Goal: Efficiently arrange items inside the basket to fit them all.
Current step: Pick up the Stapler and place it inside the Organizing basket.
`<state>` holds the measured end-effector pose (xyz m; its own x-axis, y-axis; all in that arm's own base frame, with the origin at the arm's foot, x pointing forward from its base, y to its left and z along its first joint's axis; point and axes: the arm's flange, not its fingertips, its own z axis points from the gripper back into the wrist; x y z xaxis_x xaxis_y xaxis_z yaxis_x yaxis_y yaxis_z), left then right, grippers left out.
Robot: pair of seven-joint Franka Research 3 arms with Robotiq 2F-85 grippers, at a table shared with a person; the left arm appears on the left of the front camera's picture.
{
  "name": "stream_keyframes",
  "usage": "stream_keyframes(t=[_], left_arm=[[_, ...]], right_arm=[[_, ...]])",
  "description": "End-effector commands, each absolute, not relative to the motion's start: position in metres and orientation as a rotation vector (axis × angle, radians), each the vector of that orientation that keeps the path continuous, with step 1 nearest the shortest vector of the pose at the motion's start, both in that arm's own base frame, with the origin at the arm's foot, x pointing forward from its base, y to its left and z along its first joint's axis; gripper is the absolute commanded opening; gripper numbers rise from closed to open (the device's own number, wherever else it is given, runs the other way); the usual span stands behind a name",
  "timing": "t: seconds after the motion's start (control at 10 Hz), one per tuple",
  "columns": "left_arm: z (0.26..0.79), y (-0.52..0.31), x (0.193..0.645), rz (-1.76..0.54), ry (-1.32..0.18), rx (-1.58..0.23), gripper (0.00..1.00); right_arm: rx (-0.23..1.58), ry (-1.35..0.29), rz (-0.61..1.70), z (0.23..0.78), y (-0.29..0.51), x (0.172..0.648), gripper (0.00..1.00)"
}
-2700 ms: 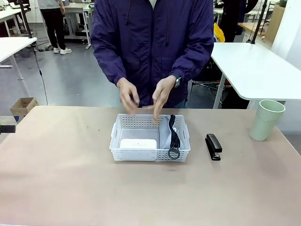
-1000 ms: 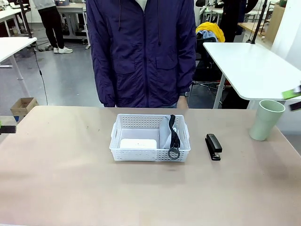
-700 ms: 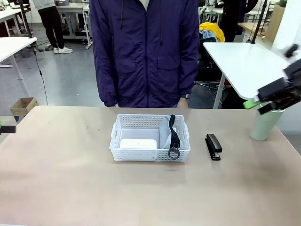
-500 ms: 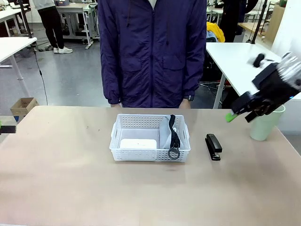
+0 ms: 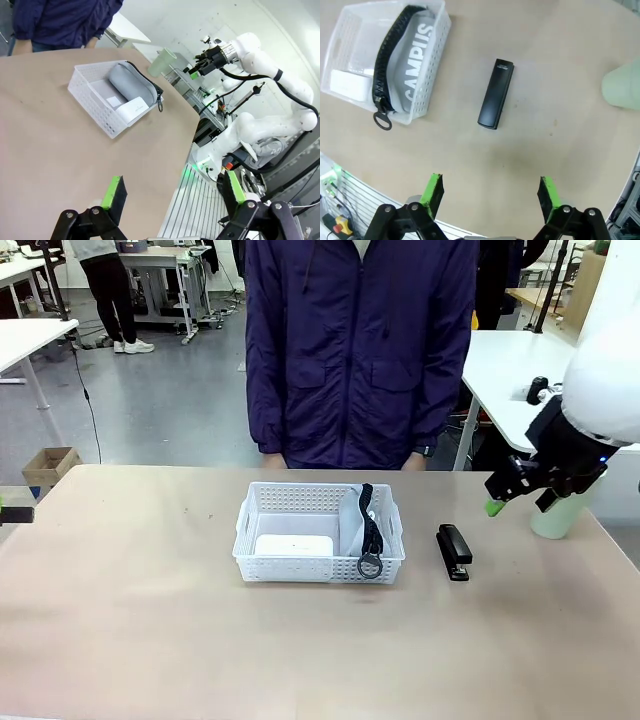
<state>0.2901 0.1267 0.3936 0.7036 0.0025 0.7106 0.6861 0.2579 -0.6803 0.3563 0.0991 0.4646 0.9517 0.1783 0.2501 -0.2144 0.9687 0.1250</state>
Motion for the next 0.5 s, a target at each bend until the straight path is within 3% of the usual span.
stream_keyframes(t=[0.0, 0.4], left_arm=[[0.396, 0.125, 0.287, -0.512, -0.674, -1.24, 1.0], [0.396, 0.125, 0.287, -0.512, -0.674, -1.24, 1.0]], right_arm=[[0.149, -0.243, 0.191, 0.465, 0.096, 0.357, 1.0], [0.088, -0.197, -0.053, 0.447, 0.127, 0.364, 1.0]])
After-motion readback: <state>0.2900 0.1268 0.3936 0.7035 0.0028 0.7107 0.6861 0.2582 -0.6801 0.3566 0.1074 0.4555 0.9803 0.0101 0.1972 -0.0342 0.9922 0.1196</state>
